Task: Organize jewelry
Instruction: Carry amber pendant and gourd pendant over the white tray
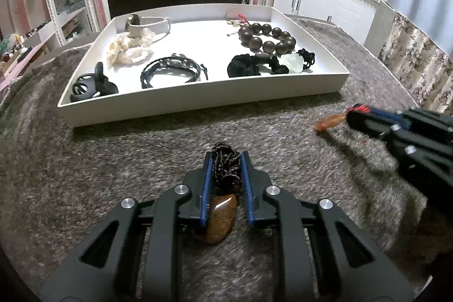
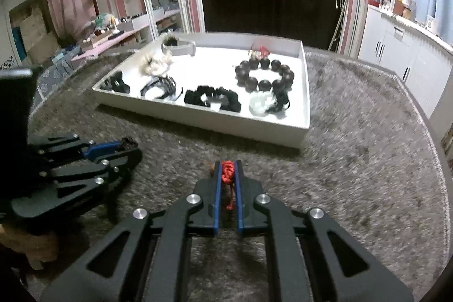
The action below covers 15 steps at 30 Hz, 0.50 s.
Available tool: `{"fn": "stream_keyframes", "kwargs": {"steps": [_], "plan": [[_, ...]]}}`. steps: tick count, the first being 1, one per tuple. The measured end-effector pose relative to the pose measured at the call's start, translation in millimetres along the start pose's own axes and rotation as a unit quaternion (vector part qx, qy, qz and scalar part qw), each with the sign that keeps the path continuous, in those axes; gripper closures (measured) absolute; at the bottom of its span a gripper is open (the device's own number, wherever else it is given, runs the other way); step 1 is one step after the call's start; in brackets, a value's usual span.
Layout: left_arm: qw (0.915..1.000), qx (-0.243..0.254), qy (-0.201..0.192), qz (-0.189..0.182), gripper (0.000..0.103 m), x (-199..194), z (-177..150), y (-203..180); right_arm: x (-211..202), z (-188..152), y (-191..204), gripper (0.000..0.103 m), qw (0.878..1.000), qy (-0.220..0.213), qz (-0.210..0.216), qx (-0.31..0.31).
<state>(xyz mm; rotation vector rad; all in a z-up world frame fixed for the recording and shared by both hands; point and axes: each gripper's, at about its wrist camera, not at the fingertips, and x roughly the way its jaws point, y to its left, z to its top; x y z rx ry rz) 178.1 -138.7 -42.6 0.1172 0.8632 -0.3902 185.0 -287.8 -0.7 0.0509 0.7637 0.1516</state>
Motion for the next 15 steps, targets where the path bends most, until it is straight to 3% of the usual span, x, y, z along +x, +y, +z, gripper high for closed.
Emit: {"fn": "stream_keyframes", "kwargs": {"steps": [6, 15], "plan": [[0.9996, -0.010, -0.025, -0.002, 0.087, -32, 16, 5, -34, 18, 0, 0.095, 0.999, -0.039, 0.001, -0.006], [0.9949, -0.007, -0.097, 0.029, 0.088, -88, 85, 23, -69, 79, 3, 0.095, 0.995, -0.098, 0.003, -0.023]]}}
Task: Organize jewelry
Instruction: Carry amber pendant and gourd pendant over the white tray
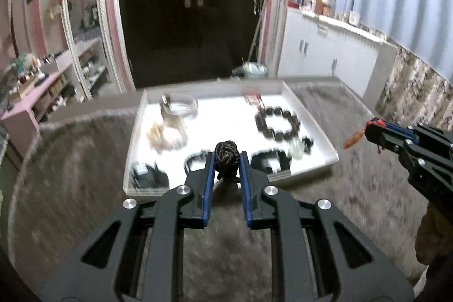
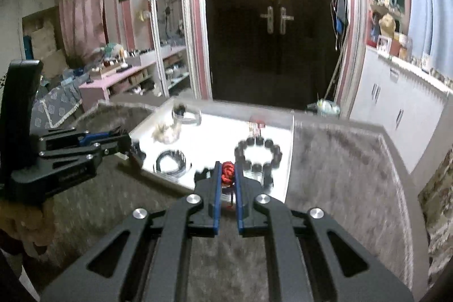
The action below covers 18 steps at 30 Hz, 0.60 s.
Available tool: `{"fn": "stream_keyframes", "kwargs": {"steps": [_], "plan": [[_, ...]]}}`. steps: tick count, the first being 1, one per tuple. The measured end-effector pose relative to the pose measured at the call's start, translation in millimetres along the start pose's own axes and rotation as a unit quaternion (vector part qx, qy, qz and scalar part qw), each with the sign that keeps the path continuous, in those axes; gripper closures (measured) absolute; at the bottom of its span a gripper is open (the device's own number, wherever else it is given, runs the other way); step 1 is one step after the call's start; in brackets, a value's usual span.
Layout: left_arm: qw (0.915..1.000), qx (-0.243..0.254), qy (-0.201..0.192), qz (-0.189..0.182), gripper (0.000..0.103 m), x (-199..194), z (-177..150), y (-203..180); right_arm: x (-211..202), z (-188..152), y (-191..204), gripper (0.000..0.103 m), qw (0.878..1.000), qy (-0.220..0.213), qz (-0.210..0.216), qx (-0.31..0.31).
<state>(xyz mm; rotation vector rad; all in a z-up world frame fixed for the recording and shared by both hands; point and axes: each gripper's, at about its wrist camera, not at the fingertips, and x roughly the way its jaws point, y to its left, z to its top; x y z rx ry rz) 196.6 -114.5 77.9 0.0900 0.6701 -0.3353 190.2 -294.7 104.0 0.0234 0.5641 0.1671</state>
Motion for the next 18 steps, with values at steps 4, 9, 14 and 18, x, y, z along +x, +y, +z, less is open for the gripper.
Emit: {"fn": "stream_keyframes", "kwargs": {"steps": [4, 9, 14, 18], "plan": [[0.9992, 0.005, -0.027, 0.028, 0.088, 1, 35, 6, 1, 38, 4, 0.095, 1.000, -0.030, 0.005, -0.008], [0.9984, -0.016, -0.038, 0.040, 0.088, 19, 65, 19, 26, 65, 3, 0.095, 0.999, -0.036, 0.011, 0.000], [0.9982, -0.039, -0.031, 0.033, 0.088, 45, 79, 32, 58, 76, -1, 0.095, 0.999, -0.029, 0.014, 0.011], [0.9976, -0.050, -0.031, 0.038, 0.088, 62, 86, 43, 89, 81, -6, 0.095, 0.999, -0.015, 0.021, 0.022]]}}
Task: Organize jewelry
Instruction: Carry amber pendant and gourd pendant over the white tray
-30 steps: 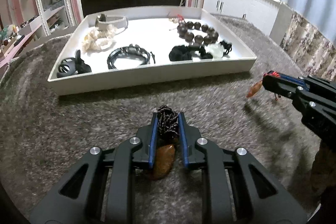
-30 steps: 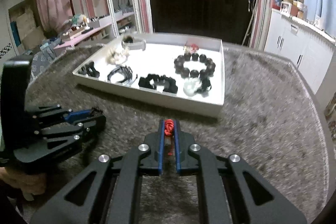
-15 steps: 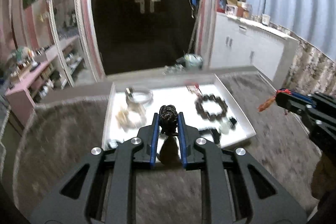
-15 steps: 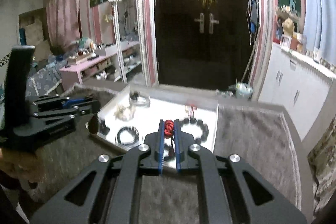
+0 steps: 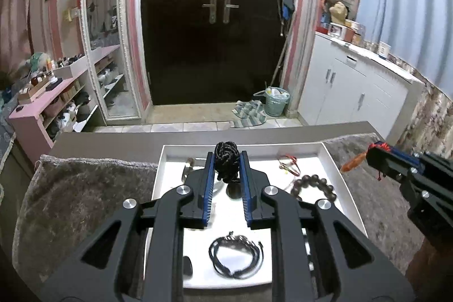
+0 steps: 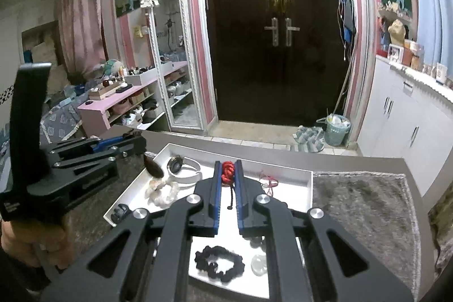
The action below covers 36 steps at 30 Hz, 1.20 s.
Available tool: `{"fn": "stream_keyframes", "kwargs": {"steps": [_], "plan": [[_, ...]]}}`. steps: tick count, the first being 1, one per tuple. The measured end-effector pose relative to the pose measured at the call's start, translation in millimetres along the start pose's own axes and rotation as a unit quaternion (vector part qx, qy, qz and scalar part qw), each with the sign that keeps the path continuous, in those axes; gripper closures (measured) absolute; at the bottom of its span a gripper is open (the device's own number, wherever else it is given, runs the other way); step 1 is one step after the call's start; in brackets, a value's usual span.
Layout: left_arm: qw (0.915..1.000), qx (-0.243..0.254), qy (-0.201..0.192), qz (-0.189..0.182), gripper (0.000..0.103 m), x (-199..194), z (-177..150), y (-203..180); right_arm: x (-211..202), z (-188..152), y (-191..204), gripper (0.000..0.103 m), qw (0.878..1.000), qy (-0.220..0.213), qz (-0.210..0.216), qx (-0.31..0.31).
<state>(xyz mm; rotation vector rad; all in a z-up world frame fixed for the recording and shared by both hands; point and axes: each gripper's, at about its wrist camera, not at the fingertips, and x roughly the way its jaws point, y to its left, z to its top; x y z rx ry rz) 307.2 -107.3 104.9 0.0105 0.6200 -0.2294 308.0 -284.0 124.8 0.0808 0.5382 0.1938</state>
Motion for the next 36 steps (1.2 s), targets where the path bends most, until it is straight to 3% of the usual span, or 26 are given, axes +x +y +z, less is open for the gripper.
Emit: {"fn": "stream_keyframes", "kwargs": {"steps": [6, 11, 18, 25, 36], "plan": [[0.9997, -0.012, 0.014, 0.013, 0.088, 38, -6, 15, 41, -3, -7, 0.095, 1.000, 0.019, 0.010, 0.015], [0.9995, -0.010, 0.028, -0.001, 0.088, 62, -17, 15, 71, -18, -9, 0.095, 0.999, 0.051, 0.017, 0.010], [0.9965, 0.013, 0.080, -0.016, 0.088, 101, -39, 1, 106, -42, -16, 0.095, 0.995, 0.094, 0.034, 0.022], [0.9954, 0.016, 0.093, -0.017, 0.088, 113, -47, 1, 126, -59, -16, 0.095, 0.990, 0.131, 0.048, 0.030], [0.9939, 0.018, 0.108, 0.013, 0.087, 119, -48, 9, 135, -66, -8, 0.095, 0.984, 0.173, 0.027, -0.002]]}}
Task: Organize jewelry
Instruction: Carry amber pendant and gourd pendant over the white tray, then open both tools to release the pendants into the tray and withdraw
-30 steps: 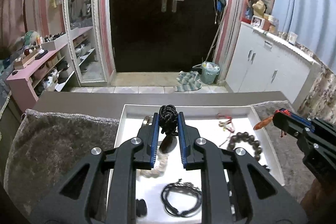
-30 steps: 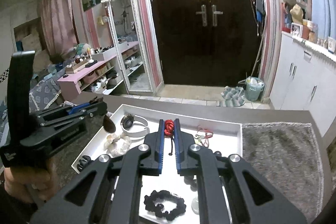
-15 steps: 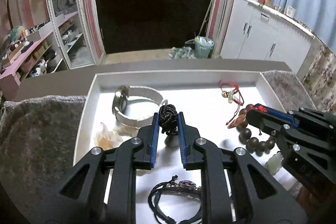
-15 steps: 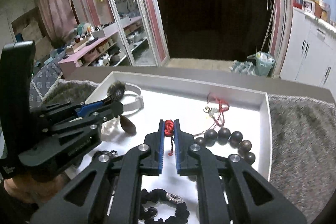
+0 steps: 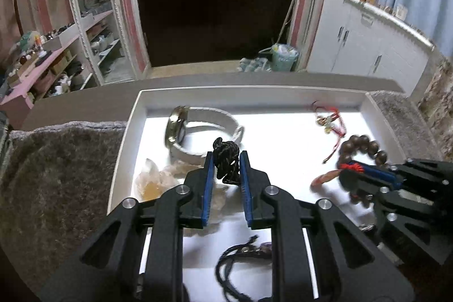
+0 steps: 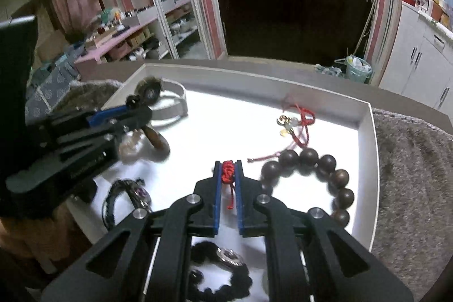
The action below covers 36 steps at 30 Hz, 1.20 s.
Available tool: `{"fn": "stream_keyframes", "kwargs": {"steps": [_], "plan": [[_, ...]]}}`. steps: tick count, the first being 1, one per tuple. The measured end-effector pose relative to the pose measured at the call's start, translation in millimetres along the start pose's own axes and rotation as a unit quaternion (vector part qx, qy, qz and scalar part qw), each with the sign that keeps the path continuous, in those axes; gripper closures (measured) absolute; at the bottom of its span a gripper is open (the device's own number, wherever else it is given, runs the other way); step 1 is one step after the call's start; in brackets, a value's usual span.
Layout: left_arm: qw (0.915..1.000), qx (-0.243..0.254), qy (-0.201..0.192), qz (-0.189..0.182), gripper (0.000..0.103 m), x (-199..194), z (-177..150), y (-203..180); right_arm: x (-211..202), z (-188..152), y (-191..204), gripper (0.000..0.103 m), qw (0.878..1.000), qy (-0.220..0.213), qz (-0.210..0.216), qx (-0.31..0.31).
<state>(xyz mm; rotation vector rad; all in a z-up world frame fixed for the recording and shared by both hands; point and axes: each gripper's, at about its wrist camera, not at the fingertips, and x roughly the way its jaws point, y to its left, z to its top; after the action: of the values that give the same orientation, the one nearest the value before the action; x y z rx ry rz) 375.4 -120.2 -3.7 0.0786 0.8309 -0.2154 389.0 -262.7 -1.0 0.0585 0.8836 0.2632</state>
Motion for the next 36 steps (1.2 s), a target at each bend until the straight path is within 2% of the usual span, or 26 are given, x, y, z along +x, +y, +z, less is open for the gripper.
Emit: {"fn": "stream_keyframes", "kwargs": {"steps": [4, 10, 17, 19, 21, 22, 24, 31, 36], "plan": [[0.9998, 0.010, 0.017, 0.003, 0.087, 2, -5, 0, 5, -4, 3, 0.095, 1.000, 0.023, -0.001, -0.016], [0.9991, 0.023, 0.035, 0.006, 0.087, 11, -11, -6, 11, -8, 5, 0.092, 0.999, 0.030, -0.005, -0.023], [0.9990, 0.021, 0.039, 0.007, 0.086, 19, -15, -6, 17, -9, 4, 0.092, 0.999, 0.034, -0.010, -0.021], [0.9992, 0.015, 0.036, 0.003, 0.081, 17, -14, -4, 17, -10, 4, 0.092, 0.999, 0.033, -0.012, -0.022], [0.9995, 0.010, 0.031, -0.003, 0.064, 15, -13, -1, 16, -10, 4, 0.091, 0.999, 0.035, -0.014, -0.021], [0.9995, 0.009, 0.030, -0.004, 0.062, 14, -13, 0, 15, -11, 4, 0.088, 0.999, 0.035, -0.015, -0.023], [0.9996, 0.007, 0.027, -0.002, 0.062, 11, -12, 2, 13, -11, 5, 0.079, 0.999, 0.033, -0.017, -0.027], [0.9998, 0.007, 0.019, -0.003, 0.062, 0, -7, 2, 5, -11, 10, 0.077, 0.997, 0.033, -0.027, -0.059], [0.9999, 0.009, -0.004, -0.003, 0.058, -25, 3, 3, -22, -3, 4, 0.069, 0.997, 0.008, -0.028, -0.064]]}}
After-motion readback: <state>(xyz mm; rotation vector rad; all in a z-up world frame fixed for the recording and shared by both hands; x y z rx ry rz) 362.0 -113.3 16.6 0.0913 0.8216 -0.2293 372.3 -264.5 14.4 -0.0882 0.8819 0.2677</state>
